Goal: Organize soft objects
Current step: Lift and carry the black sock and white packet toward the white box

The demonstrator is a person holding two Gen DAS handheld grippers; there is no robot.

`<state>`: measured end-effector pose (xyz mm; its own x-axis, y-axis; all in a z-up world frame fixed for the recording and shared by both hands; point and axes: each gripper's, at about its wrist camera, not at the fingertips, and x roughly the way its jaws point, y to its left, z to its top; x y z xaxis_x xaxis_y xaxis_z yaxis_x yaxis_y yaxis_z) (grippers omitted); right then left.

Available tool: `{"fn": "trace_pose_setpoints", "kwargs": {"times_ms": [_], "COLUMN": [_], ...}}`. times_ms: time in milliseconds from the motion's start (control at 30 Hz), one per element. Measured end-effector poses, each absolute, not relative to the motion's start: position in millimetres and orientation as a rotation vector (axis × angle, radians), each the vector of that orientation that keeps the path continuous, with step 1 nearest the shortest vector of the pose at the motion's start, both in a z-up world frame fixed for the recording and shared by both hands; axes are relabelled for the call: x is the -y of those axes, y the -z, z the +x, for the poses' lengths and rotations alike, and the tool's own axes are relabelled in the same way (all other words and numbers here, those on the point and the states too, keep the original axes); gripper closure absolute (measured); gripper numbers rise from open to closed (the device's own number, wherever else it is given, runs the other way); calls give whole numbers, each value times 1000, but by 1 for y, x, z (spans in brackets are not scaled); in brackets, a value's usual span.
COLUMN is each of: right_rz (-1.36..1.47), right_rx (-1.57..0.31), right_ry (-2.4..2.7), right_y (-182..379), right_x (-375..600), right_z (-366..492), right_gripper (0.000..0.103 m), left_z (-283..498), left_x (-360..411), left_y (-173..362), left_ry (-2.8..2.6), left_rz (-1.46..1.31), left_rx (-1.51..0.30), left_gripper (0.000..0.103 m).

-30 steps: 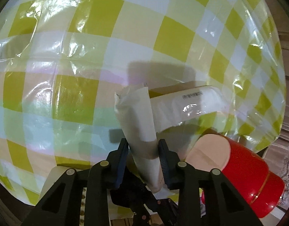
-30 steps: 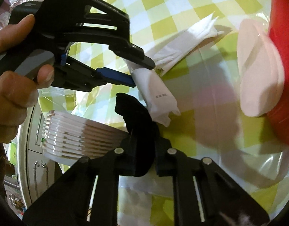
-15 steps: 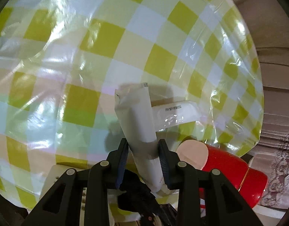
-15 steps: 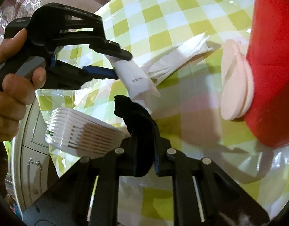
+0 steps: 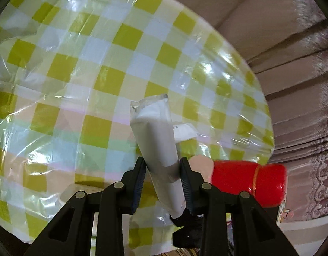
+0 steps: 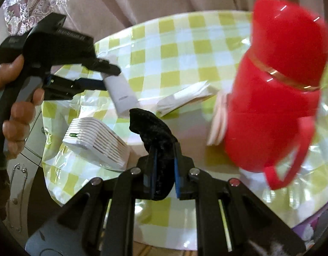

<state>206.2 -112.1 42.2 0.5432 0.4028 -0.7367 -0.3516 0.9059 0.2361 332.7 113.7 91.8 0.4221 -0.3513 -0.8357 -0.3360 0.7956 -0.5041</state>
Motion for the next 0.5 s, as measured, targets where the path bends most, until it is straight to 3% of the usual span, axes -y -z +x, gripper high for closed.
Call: {"fn": "trace_pose_setpoints", "kwargs": {"times_ms": [500], "right_rz": [42], "right_rx": [-817], "right_ry": [-311], "right_y": [-80], "right_x": [198], "right_z": [163], "right_gripper": [86], "left_z": [258], "left_x": [-31], "left_y": [-129], "left_ry": [217], "left_rz": [-670], "left_rx": [-1045], "left_gripper": [69]}}
